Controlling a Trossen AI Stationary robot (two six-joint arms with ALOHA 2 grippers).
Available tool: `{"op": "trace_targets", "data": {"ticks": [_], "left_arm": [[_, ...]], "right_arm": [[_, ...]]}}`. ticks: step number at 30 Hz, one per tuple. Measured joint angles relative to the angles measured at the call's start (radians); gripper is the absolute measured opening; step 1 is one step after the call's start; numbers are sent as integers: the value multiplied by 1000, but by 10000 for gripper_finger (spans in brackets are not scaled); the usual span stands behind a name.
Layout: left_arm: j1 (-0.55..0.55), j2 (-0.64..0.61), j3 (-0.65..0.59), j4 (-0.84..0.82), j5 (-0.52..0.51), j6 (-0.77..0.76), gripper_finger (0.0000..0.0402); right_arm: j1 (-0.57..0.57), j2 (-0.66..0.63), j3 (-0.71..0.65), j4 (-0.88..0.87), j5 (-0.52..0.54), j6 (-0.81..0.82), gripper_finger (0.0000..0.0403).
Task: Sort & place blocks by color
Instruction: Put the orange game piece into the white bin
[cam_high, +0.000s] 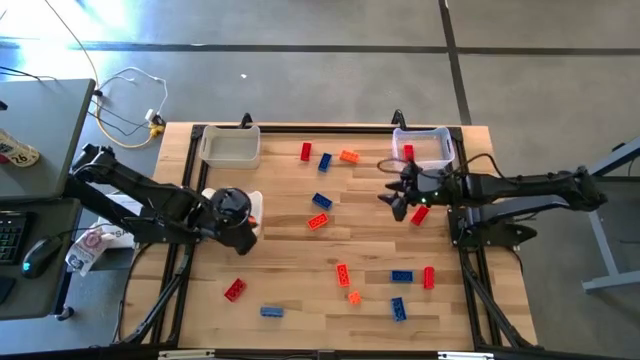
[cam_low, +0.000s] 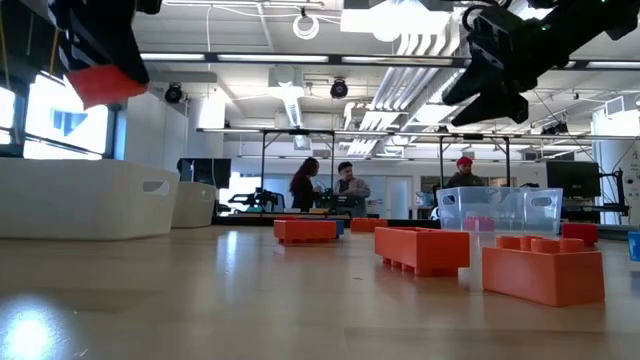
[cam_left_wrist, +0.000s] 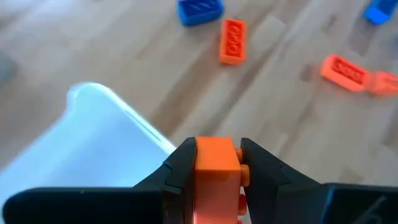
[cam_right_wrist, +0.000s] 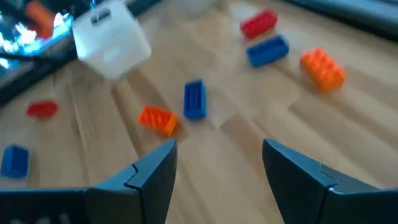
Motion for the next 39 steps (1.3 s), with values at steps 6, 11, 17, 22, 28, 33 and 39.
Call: {"op": "trace_targets", "data": {"ticks": [6, 11, 17, 22, 28, 33, 39], "left_arm": [[76, -3, -2, -191, 6, 9, 78], [142, 25, -3, -215, 52, 87, 78], [231, 80, -1, -218, 95, 171, 78], [304, 136, -1, -218, 152, 236, 79], [373, 196, -1, -216, 239, 314, 83], [411, 238, -2, -217, 281, 341, 101], [430, 272, -2, -219, 285, 340, 127]], "right_arm": [[86, 77, 0, -12, -5, 16, 222], [144, 125, 0, -8, -6, 7, 222], [228, 155, 0, 20, -27, -10, 222], [317, 161, 0, 38, -20, -18, 222], [449, 162, 0, 62, 56, -36, 222], [545, 162, 0, 67, 123, -36, 222], [625, 162, 0, 75, 159, -2, 222]]}}
